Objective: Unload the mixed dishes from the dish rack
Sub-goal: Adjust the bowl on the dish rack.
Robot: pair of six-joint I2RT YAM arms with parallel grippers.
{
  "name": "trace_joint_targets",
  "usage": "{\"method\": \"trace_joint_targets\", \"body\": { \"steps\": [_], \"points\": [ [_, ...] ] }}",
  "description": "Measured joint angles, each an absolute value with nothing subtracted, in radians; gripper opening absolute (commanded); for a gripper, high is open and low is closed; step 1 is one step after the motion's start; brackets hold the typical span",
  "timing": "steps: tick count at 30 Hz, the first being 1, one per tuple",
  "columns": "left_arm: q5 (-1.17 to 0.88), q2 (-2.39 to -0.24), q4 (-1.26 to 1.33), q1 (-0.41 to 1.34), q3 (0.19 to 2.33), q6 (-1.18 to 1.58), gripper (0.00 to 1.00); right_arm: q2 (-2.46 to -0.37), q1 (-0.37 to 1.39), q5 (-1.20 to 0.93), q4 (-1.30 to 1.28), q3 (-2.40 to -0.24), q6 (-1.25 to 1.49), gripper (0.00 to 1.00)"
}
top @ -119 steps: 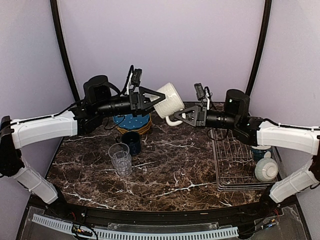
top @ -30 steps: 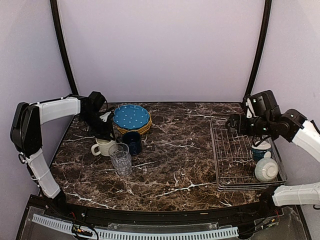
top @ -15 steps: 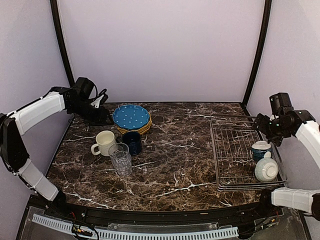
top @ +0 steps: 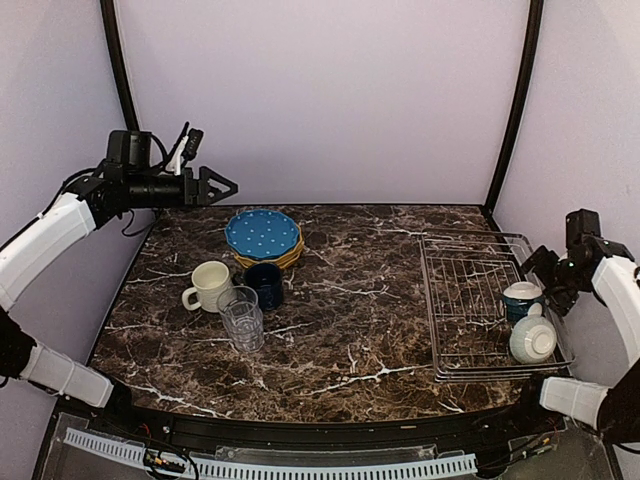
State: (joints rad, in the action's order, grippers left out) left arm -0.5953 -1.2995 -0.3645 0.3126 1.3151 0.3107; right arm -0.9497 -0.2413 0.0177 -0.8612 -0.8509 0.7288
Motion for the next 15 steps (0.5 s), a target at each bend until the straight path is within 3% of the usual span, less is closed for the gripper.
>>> {"method": "trace_joint_targets", "body": {
  "steps": [15],
  "points": [
    [-0.65, -1.311, -0.303, 0.313, 1.199, 0.294, 0.76, -0.988, -0.353, -0.105, -0.701, -0.714, 0.719, 0.99]
  ]
}}
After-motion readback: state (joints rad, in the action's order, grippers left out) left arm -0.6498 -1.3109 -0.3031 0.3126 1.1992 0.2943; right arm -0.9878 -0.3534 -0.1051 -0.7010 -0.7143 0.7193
